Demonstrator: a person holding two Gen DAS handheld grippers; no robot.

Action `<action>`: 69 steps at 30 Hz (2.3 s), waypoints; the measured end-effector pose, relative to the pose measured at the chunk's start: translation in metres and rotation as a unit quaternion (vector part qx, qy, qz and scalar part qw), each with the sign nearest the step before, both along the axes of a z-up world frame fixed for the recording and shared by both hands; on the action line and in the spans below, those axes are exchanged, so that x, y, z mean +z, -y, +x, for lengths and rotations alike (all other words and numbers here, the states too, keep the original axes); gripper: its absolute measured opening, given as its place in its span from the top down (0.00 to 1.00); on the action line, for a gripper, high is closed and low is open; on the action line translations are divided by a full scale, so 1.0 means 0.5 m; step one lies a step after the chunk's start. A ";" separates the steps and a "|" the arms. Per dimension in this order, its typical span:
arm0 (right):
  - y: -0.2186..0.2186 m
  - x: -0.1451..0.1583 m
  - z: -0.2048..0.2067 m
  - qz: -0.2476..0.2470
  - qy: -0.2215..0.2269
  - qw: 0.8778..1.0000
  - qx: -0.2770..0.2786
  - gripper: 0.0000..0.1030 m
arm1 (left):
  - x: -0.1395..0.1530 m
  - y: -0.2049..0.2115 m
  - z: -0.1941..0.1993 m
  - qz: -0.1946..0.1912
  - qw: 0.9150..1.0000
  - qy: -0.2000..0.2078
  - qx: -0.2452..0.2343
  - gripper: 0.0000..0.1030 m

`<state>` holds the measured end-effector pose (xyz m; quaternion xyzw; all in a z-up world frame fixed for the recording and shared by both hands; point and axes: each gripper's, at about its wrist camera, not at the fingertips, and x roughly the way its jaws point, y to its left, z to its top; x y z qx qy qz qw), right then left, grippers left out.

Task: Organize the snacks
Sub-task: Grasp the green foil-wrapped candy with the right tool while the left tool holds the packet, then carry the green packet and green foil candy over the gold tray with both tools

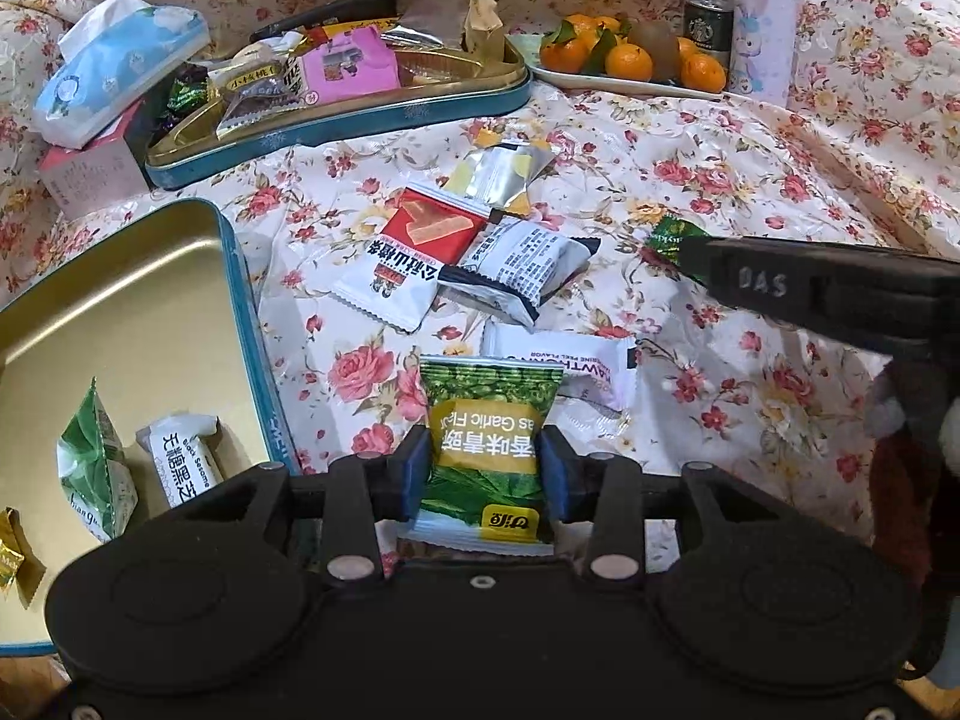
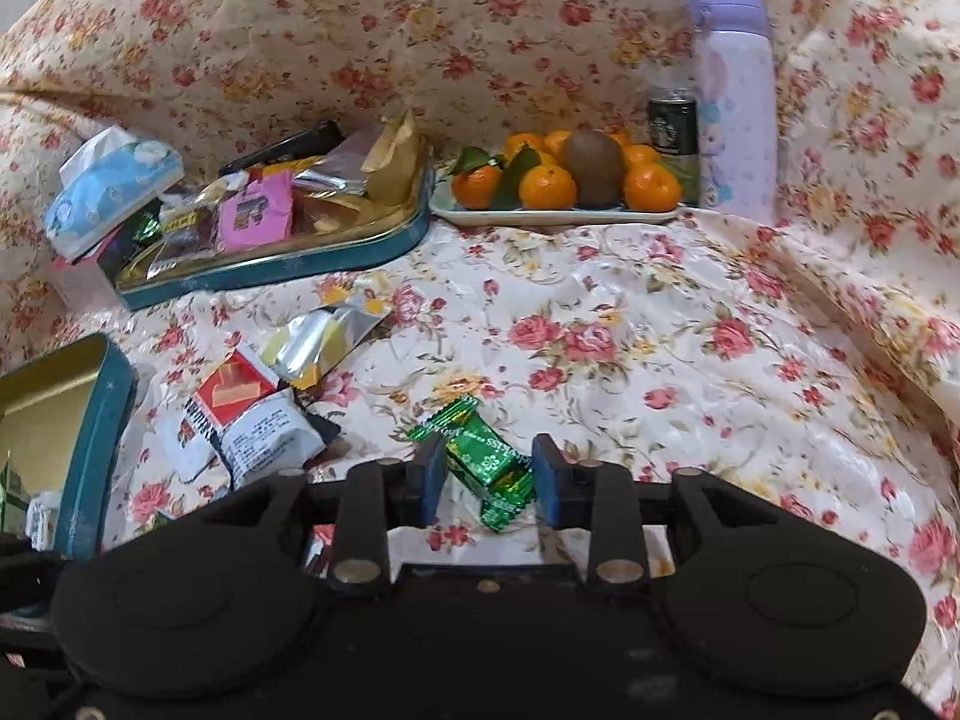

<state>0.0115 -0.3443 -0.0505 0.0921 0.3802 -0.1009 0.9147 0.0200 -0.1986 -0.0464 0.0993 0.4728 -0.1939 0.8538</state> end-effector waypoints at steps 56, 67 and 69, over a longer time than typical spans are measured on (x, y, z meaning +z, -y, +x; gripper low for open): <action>-0.080 -0.023 -0.228 -0.078 0.001 0.997 -0.003 0.58 | 0.032 -0.069 -0.118 -0.044 0.996 -0.065 0.029 0.58; -0.059 -0.022 -0.221 -0.059 0.002 0.998 0.003 0.69 | 0.031 -0.069 -0.120 -0.040 0.997 -0.068 0.027 0.58; -0.064 -0.017 -0.224 -0.061 0.001 0.998 0.010 0.80 | 0.034 -0.072 -0.122 -0.039 0.997 -0.066 0.025 0.58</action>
